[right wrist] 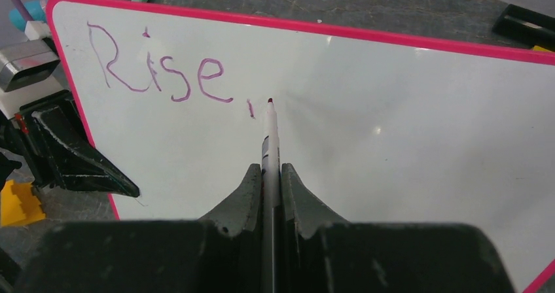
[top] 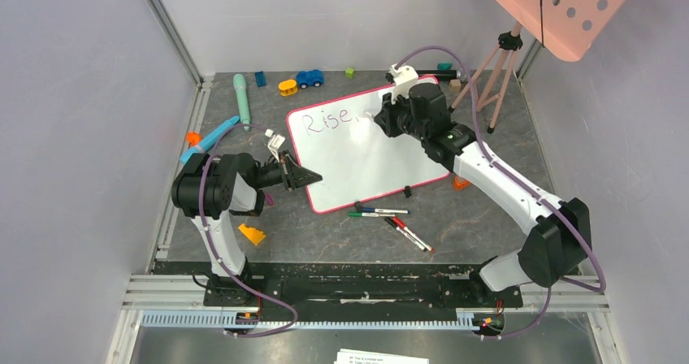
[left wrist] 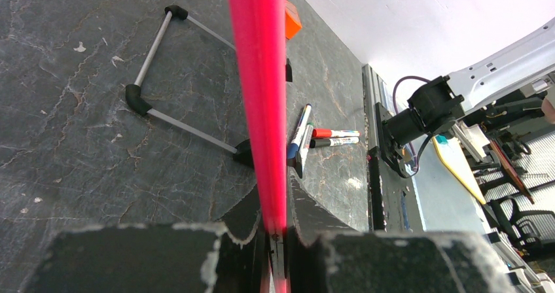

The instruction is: Write a sentence on the whiteboard

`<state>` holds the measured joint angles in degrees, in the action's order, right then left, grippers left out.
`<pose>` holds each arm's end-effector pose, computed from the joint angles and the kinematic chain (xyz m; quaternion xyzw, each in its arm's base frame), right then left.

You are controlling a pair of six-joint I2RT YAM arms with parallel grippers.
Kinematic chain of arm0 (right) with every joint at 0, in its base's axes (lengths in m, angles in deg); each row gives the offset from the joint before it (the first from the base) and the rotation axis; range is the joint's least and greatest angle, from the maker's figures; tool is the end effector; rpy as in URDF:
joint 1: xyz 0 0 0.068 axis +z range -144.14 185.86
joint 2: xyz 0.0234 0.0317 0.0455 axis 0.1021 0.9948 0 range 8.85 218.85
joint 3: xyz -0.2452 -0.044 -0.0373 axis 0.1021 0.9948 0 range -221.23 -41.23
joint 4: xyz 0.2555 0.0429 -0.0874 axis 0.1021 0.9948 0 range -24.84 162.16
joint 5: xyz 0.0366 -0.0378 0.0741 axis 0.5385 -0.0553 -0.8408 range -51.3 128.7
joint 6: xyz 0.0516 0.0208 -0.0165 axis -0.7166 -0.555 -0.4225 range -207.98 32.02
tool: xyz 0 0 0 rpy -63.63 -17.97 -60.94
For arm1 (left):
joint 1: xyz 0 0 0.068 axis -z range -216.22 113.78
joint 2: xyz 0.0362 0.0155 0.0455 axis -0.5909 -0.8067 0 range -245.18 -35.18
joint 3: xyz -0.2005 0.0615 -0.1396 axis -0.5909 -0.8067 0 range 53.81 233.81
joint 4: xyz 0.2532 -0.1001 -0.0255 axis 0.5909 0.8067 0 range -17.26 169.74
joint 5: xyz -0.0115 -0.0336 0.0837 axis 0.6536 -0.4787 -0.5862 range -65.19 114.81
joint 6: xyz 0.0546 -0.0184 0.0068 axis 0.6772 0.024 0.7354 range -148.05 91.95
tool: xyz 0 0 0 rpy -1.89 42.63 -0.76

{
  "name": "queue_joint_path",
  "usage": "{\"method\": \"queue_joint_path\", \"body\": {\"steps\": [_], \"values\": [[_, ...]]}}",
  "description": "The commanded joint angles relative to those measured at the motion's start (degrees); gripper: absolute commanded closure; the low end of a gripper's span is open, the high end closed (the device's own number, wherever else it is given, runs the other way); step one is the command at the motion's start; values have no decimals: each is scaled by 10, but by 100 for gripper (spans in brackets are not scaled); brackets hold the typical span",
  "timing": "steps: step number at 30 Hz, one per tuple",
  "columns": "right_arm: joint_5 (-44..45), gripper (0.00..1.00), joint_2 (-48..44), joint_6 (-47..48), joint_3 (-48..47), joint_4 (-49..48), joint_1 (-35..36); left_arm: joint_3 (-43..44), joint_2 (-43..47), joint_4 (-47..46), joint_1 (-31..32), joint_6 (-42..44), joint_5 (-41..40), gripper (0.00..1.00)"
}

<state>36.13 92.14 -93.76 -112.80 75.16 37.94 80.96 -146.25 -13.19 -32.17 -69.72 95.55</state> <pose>0.3070 0.1946 0.3178 -0.2005 0.8029 0.1996 0.5247 0.2783 -0.0590 0.0927 0.2117 0.6704 -0.5984 0.3843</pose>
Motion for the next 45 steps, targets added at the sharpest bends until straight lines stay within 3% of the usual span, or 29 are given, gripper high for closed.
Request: {"method": "queue_joint_path", "body": {"steps": [1,11,34,45], "values": [[-4,100,-5,-6,-36,-16,-18,-5,-8,-33,14,43,45,94],[-20,100,35,-1,-80,4,-30,-5,-7,-33,14,44,44,94],[-37,100,50,-3,-46,5,-30,-6,-5,-33,14,46,45,94],[7,100,60,11,-68,37,-30,-7,-4,-33,14,46,46,94]]}}
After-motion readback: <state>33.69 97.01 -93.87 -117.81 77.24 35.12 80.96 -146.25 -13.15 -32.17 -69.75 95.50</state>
